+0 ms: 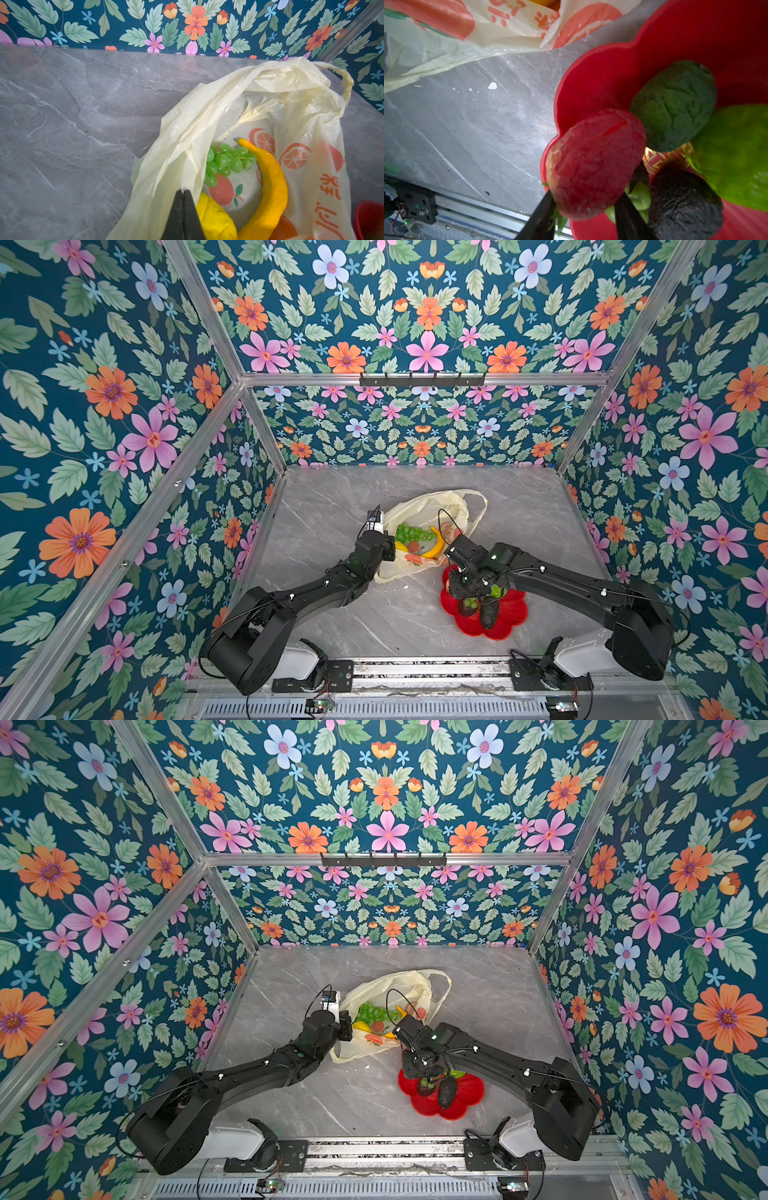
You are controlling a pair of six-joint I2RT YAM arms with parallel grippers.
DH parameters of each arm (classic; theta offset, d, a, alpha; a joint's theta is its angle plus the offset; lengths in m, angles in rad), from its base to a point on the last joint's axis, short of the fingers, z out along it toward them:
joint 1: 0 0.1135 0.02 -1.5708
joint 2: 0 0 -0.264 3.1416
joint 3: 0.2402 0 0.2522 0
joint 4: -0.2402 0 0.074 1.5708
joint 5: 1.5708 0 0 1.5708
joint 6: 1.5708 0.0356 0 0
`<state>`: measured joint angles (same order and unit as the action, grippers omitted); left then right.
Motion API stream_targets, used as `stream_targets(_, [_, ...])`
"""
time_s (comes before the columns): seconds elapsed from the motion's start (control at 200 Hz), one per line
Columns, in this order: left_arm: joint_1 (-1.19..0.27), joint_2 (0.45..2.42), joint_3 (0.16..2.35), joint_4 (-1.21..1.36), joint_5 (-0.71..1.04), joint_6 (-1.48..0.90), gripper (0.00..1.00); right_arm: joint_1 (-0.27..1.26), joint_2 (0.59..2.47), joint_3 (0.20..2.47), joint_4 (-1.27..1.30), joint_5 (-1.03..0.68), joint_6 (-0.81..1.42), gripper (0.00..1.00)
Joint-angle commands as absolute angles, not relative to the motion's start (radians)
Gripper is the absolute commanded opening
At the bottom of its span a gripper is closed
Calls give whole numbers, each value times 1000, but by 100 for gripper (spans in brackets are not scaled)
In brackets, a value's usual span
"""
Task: Take the fake fruits out of the plastic bag
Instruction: 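Carry the red fruit out of the bag over the red plate, then lower the red fruit into the plate and open the right gripper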
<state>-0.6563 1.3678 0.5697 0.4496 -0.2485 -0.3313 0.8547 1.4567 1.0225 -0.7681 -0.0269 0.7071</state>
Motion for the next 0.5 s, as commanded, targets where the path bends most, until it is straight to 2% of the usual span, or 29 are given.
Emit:
stream_targets(0.0, [-655,1360,574,454,-262,-314,0,859,1483,1041,-801,-41,705,44])
stream_targets(0.495, [-656,1358,574,453,-262,-311,0,860,1537,1055,-843,-8,693,46])
